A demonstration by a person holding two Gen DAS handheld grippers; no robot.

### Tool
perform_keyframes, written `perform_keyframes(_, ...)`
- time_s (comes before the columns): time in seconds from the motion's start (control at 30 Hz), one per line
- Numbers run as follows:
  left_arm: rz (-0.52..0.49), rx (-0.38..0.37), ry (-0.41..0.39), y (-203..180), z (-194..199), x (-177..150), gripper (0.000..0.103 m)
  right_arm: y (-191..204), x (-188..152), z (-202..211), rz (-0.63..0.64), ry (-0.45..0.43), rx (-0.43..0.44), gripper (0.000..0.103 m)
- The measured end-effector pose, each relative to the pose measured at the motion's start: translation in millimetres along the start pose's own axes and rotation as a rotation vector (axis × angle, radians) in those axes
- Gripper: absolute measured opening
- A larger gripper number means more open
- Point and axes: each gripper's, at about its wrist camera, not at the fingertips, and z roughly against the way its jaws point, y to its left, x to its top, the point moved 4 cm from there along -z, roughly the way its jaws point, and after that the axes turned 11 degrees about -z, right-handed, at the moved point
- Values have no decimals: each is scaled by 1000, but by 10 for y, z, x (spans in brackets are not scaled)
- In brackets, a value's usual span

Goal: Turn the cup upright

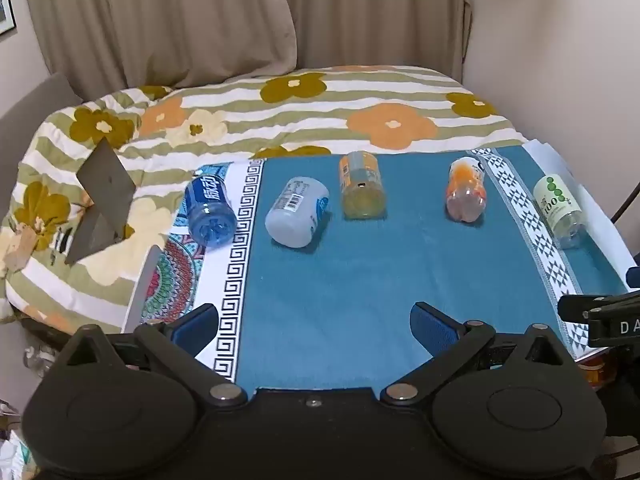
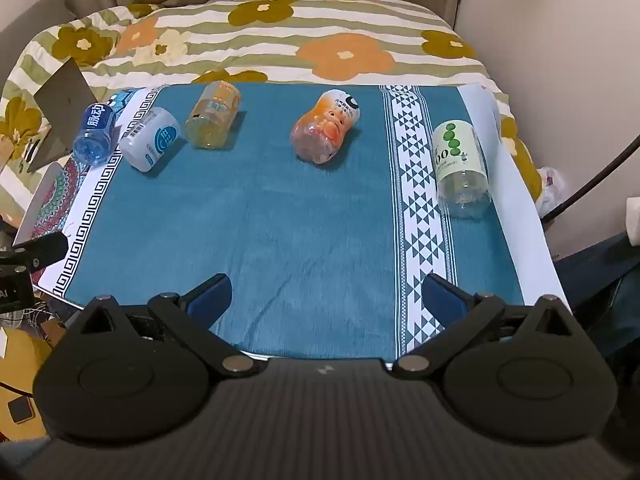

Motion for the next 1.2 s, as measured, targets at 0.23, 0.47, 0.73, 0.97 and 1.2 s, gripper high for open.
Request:
perform_keyframes(0.23, 25, -25, -8, -30, 7, -19, 103, 36, 16, 29, -4, 1, -3, 103)
perform_keyframes(0.47, 21, -25, -2, -40, 59, 1, 103, -12, -68, 53, -14, 4, 1, 103)
perform_keyframes(0.73, 25, -36, -8, -42, 75, 14, 103, -4, -63, 88, -34, -4, 15, 103)
perform_keyframes(0.97, 26, -36, -20, -24, 110, 63, 103, 22, -34, 111, -33, -16, 16, 103)
perform_keyframes(1.2, 23, -39, -26, -11, 110, 110, 103, 13, -1, 140, -37, -27, 21, 103)
